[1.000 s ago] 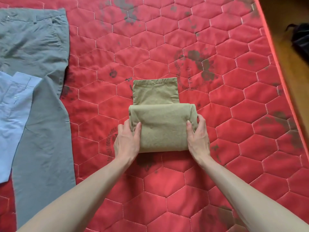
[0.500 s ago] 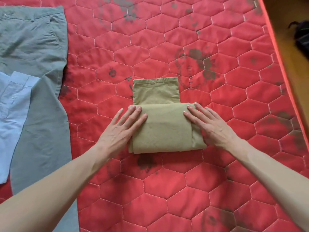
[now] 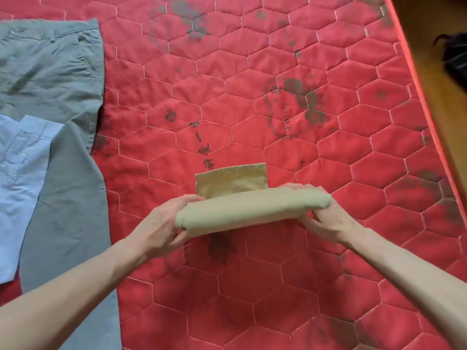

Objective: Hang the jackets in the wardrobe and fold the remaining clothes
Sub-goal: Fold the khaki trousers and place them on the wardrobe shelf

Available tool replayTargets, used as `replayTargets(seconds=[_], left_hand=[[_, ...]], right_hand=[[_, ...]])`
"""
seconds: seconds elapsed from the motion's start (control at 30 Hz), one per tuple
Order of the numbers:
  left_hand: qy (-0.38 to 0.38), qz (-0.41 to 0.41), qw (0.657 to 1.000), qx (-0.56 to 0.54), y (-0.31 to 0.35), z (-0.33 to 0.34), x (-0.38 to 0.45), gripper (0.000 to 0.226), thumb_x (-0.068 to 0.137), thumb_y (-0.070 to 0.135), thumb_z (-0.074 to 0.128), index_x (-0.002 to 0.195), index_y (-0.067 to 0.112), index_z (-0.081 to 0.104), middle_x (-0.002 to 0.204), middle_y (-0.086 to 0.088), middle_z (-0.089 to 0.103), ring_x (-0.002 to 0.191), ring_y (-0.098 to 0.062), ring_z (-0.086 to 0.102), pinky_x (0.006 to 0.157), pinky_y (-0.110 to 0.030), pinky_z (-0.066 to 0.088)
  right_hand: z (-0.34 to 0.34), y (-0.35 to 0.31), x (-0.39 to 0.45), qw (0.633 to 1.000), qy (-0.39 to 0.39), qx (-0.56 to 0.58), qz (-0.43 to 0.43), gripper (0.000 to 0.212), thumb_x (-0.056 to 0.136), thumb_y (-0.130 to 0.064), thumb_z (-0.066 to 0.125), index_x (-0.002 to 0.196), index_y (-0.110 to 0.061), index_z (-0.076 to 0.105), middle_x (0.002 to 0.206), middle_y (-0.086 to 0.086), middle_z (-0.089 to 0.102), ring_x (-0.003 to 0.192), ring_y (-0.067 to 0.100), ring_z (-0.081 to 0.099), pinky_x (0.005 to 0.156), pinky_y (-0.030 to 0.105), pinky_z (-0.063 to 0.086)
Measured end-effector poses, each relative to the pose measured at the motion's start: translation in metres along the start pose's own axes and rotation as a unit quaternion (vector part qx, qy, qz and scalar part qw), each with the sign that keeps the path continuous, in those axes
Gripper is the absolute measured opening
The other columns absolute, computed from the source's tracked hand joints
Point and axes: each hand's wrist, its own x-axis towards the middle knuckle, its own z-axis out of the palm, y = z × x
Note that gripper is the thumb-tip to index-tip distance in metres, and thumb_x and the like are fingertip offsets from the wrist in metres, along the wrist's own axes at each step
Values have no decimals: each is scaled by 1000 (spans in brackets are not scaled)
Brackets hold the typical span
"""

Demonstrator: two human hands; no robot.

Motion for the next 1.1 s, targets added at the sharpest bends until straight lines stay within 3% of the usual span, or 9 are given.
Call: replayTargets(seconds=[0.07,0.13,0.2,0.33,0.5,0.63,0.73,0.93,1.1], left_hand=[[74,-93,992,-32,15,13,-6,15,91,35,45,91,22,53,78,13,59,60,-4,57,61,-31,44],[114,-209,965,-109,30,27,-6,15,95,38,39,93,27,49,57,16,51,50,-6,50,53,-28,35],[140,-291,925,-201,40,37,-1,30,102,48,32,109,29,54,65,12,63,57,-11,56,57,-30,44],[195,-385,862,-265,45,49,21,46,108,54,18,114,28,55,109,6,64,106,-14,60,98,-40,45],[225,-511,803,-209,46,42,50,59,105,62,12,112,20,54,120,-11,62,118,-33,55,96,-43,37],[193,-536,804,-170,50,39,60,82,87,88,28,124,19,55,119,-9,67,113,-34,60,92,-44,44],[192,-568,782,-169,47,38,69,92,79,88,48,134,14,53,130,-11,64,123,-34,59,103,-46,45],[165,-561,749,-312,24,28,70,60,70,77,75,98,23,73,103,4,75,100,-22,70,95,-42,57],[160,-482,786,-353,24,21,56,54,78,60,81,116,27,64,110,13,72,103,-6,69,89,-30,55]], right_hand=[[12,-11,-3,992,65,67,82,21,99,-41,41,106,-30,58,95,-23,65,81,7,57,81,35,47],[25,-21,-1,970,95,113,193,32,100,-59,30,102,-33,49,76,-1,65,70,21,59,67,44,42],[38,-28,6,953,112,139,247,37,104,-59,27,111,-30,47,84,6,69,80,30,64,72,46,42],[55,-33,29,932,138,111,316,37,111,-42,29,120,-16,54,106,20,72,106,45,62,84,49,42],[54,-26,48,941,146,-31,305,38,109,-43,29,98,-16,53,102,17,66,101,43,61,83,50,46],[51,-26,72,915,243,28,321,58,107,-45,34,153,-12,40,150,14,46,140,29,40,116,40,31],[52,-29,91,926,196,68,317,59,108,-43,38,160,-16,32,159,10,41,146,25,34,119,34,23],[43,-30,104,885,246,176,355,42,100,-42,59,139,-27,50,118,-4,62,115,19,59,94,29,40],[52,-28,103,838,254,286,389,29,100,-43,59,126,-34,51,103,-7,70,94,13,69,88,38,54]])
